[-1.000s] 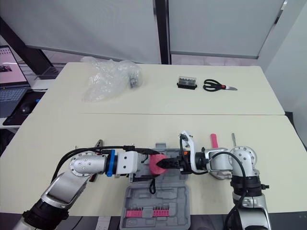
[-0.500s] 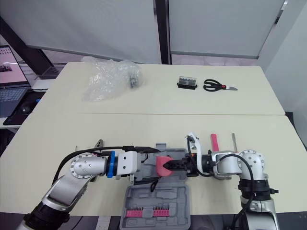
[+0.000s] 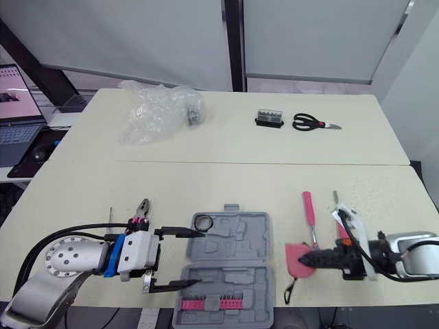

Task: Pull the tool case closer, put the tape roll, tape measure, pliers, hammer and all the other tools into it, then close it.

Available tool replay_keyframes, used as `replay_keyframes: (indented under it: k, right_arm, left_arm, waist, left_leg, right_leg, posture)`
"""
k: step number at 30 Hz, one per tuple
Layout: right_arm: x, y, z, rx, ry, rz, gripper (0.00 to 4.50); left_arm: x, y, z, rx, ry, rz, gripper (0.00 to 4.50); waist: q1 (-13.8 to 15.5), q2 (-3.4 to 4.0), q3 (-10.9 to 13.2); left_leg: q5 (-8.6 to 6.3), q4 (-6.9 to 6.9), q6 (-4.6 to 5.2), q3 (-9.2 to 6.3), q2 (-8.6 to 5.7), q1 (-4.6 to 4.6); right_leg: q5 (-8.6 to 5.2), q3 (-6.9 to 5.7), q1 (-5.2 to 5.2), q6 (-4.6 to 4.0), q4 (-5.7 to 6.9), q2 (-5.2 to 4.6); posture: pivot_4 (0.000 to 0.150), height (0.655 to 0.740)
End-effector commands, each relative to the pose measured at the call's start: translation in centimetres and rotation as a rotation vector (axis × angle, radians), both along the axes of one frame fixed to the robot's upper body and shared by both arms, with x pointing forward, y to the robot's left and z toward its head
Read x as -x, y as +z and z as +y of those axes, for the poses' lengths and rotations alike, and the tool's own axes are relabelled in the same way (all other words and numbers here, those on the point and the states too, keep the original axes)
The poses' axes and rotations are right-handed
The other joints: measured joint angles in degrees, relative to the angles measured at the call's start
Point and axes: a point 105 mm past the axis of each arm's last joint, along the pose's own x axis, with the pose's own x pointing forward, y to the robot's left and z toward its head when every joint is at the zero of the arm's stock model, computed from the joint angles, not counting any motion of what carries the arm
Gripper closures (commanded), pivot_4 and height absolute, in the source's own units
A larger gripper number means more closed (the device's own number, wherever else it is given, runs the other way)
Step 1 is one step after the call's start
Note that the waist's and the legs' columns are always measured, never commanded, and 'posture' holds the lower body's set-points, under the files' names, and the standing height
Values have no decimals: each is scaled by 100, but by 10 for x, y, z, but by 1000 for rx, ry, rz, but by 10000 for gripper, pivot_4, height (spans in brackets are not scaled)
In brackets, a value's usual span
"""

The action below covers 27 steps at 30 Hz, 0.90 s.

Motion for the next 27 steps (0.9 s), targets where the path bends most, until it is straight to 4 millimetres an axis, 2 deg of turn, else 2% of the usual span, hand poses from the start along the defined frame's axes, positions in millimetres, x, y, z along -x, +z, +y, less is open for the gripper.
replay_keyframes:
  k: [1, 11, 18, 27]
  right_arm:
    - [6, -1, 2, 40, 33, -13, 37370]
    - [-4, -51, 14, 112, -8, -5, 37370]
    - [-3, -68, 25, 107, -10, 19, 37370]
    - [-6, -82, 26, 124, -34, 41, 37370]
  left_arm:
    - [13, 4, -8, 9, -61, -24, 0]
    - [18, -4, -13, 17, -52, -11, 0]
    - [23, -6, -12, 19, -39, -8, 0]
    - [21, -7, -14, 36, -33, -19, 0]
  waist:
    - [-7, 0, 0]
    - [13, 0, 0]
    - [15, 0, 0]
    - [9, -1, -2]
  left_leg:
    - [0, 0, 0, 1, 0, 1]
    - [0, -1, 0, -2, 1, -1]
    - [0, 0, -1, -3, 1, -1]
    - [0, -1, -1, -4, 1, -1]
  right_leg:
    - [0, 1, 0, 0, 1, 1]
    - [0, 1, -2, 0, -5, 3]
    - [0, 0, -1, 0, -2, 3]
    - [0, 0, -1, 0, -3, 4]
  posture:
    - [1500, 7400]
    - [1500, 7400]
    - [1500, 7400]
    - [1500, 7400]
